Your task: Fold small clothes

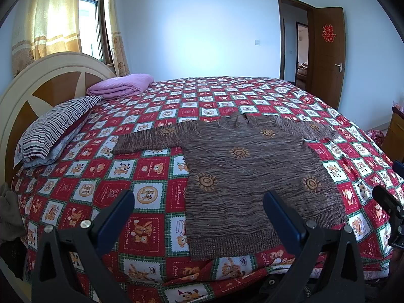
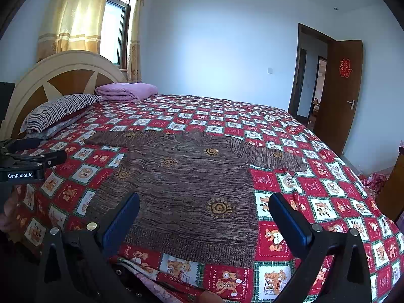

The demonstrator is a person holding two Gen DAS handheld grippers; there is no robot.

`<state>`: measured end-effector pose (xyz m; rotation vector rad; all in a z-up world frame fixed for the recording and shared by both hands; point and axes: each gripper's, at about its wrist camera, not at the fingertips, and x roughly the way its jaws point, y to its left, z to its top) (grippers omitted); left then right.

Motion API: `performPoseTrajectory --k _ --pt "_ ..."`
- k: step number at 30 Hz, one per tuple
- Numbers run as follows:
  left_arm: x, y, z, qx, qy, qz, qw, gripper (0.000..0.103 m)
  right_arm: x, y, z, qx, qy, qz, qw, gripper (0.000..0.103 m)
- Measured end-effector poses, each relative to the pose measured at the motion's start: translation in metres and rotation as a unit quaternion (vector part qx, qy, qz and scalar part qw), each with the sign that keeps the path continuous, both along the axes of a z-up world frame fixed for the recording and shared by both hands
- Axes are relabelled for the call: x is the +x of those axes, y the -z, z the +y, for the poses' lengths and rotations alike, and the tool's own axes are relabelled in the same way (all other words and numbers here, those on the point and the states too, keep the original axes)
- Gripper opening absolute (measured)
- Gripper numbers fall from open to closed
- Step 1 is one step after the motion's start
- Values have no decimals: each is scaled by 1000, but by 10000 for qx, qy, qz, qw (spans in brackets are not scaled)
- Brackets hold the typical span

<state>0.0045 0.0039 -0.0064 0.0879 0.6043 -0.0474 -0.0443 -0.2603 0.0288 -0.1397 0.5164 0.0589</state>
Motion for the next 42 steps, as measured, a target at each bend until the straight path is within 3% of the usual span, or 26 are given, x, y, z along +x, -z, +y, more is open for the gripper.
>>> performPoseTrajectory --k 4,11,18,22,26,31,42 --pt "0 0 0 -1 -1 6 10000 103 0 1 0 2 -27 19 10000 102" --pt "9 12 5 -129 8 233 9996 103 5 9 -3 292 -538 99 9981 102" --pt "24 22 5 -179 142 346 9991 103 30 39 -15 473 -617 631 9950 101" --pt "44 26 10 -156 111 377 9991 103 49 56 -29 369 -473 927 9939 84" --pt "71 32 8 -7 153 438 9989 103 73 64 -43 274 -300 1010 9941 82" --pt "113 38 0 412 122 390 9983 103 114 73 -69 393 -98 1309 9906 57" --pt "207 72 -5 607 -265 673 9955 103 191 94 -137 767 616 1664 9811 51"
